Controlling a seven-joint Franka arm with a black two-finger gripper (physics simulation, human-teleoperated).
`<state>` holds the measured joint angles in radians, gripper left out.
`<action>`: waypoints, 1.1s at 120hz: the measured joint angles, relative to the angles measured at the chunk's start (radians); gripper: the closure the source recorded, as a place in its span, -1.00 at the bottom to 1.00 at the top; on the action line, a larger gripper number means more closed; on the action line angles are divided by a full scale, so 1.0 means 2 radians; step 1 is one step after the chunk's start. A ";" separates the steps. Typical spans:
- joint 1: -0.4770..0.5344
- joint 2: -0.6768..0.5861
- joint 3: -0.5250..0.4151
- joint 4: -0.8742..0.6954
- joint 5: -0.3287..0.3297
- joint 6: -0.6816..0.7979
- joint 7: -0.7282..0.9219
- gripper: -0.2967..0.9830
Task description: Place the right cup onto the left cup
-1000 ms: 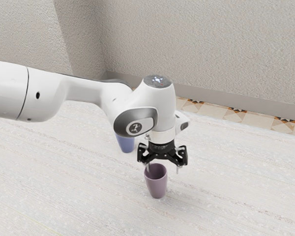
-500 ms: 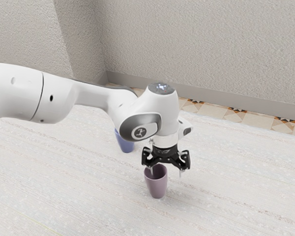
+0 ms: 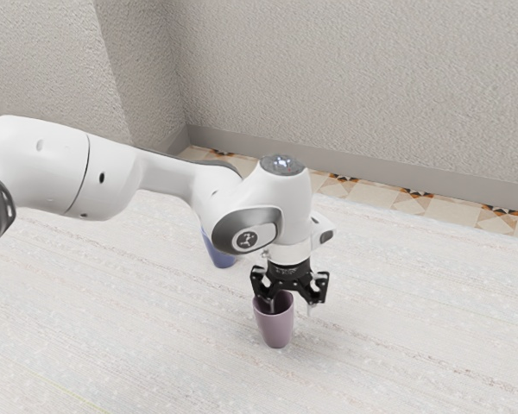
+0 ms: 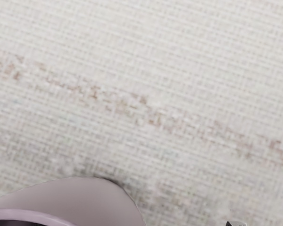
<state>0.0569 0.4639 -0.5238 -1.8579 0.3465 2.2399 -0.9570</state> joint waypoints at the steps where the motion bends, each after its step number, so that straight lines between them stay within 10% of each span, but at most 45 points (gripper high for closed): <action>1: 0.000 0.000 0.000 0.000 0.000 0.000 0.000 -0.13; 50: 0.000 0.003 0.003 0.000 0.001 0.004 0.001 0.55; 132: 0.000 -0.083 0.006 0.000 0.017 -0.047 0.004 0.68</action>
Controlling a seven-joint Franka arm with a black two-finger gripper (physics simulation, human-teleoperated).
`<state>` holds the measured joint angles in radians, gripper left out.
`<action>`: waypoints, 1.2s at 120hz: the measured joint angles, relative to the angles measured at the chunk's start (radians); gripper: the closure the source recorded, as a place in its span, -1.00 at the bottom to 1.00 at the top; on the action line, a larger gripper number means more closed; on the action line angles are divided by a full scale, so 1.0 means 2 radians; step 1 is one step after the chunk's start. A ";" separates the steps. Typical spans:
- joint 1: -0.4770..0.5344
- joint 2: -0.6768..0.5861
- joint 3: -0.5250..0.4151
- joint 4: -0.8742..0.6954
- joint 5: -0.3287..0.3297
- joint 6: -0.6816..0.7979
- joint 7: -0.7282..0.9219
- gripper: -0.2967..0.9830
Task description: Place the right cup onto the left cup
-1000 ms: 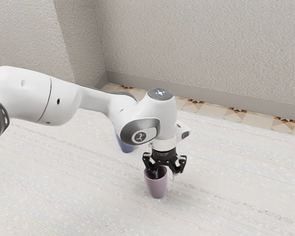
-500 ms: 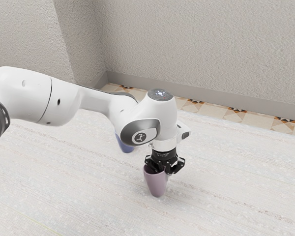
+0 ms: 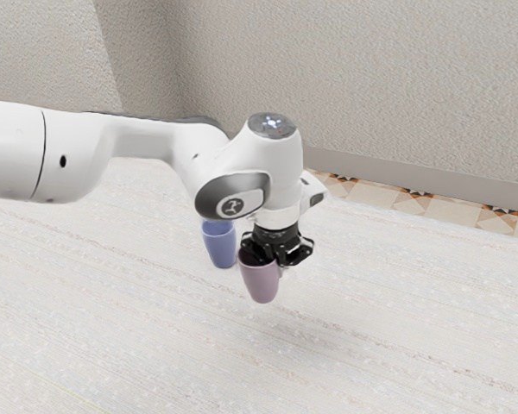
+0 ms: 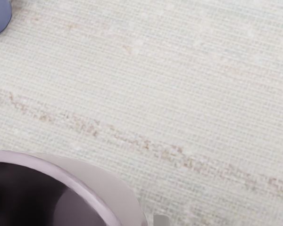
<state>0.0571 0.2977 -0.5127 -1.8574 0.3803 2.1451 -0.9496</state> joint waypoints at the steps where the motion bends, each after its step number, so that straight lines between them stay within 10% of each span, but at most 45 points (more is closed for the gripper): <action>1: 0.000 -0.003 0.001 0.000 0.000 -0.002 0.000 0.68; 48: 0.001 -0.056 0.067 0.014 -0.006 -0.056 0.034 0.69; 144: 0.007 0.065 0.129 0.163 -0.005 -0.057 0.195 0.69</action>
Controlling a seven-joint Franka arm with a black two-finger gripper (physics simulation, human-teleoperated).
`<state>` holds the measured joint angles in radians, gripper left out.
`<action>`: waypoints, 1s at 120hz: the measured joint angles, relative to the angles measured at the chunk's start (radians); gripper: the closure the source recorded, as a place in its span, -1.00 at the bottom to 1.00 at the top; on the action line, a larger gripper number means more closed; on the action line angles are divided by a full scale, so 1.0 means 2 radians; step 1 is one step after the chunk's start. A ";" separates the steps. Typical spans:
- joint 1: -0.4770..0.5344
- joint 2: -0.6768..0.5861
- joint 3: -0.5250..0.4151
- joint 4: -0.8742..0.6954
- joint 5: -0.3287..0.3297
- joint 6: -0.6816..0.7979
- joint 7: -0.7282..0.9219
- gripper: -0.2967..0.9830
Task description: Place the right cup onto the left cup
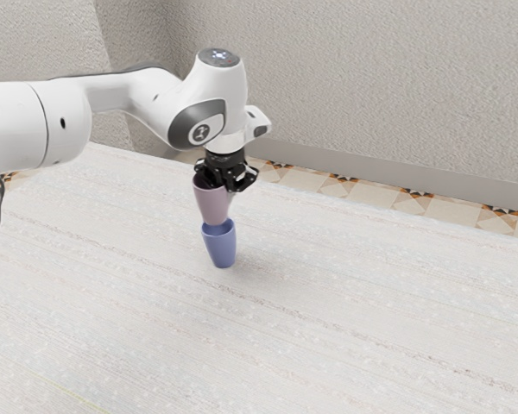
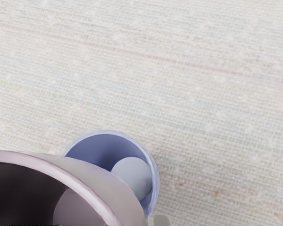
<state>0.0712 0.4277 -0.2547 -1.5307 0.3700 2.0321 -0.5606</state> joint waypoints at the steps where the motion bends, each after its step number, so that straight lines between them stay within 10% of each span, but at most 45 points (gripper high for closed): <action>1: 0.000 0.001 0.001 0.000 0.000 0.001 0.002 0.69; 120: 0.007 0.042 0.008 0.010 -0.001 0.038 0.096 0.69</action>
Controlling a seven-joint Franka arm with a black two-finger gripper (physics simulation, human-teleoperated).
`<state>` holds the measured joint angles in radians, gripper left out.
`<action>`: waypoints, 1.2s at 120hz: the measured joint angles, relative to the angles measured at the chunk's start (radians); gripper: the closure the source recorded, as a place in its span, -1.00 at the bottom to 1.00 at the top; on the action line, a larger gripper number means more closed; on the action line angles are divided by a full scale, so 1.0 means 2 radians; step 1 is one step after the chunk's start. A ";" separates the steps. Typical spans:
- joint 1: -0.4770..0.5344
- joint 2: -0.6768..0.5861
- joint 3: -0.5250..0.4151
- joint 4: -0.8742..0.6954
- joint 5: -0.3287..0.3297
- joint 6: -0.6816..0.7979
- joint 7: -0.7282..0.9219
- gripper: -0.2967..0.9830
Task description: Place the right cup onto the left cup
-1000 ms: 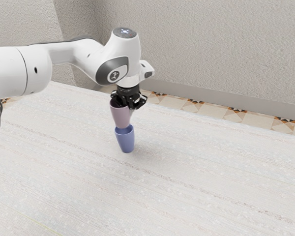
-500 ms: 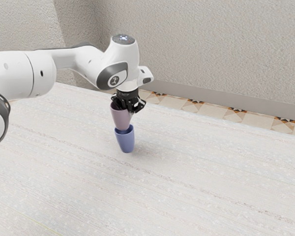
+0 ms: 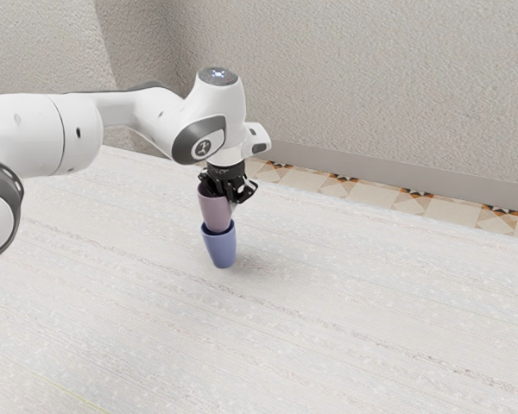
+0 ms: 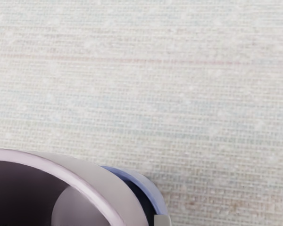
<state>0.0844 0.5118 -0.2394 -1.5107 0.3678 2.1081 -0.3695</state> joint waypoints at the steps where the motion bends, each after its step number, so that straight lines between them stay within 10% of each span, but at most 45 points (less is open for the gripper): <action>1: 0.000 0.000 0.000 0.000 0.000 0.000 0.000 0.69; 54: -0.001 0.002 0.000 -0.001 -0.014 0.005 0.018 -0.32; 104: -0.003 -0.043 0.000 -0.007 -0.022 -0.009 0.027 -0.51; 144: 0.001 -0.240 0.032 -0.062 -0.086 -0.157 0.032 -0.53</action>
<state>0.0857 0.0310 -0.1759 -1.6349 0.1963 1.7950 -0.3048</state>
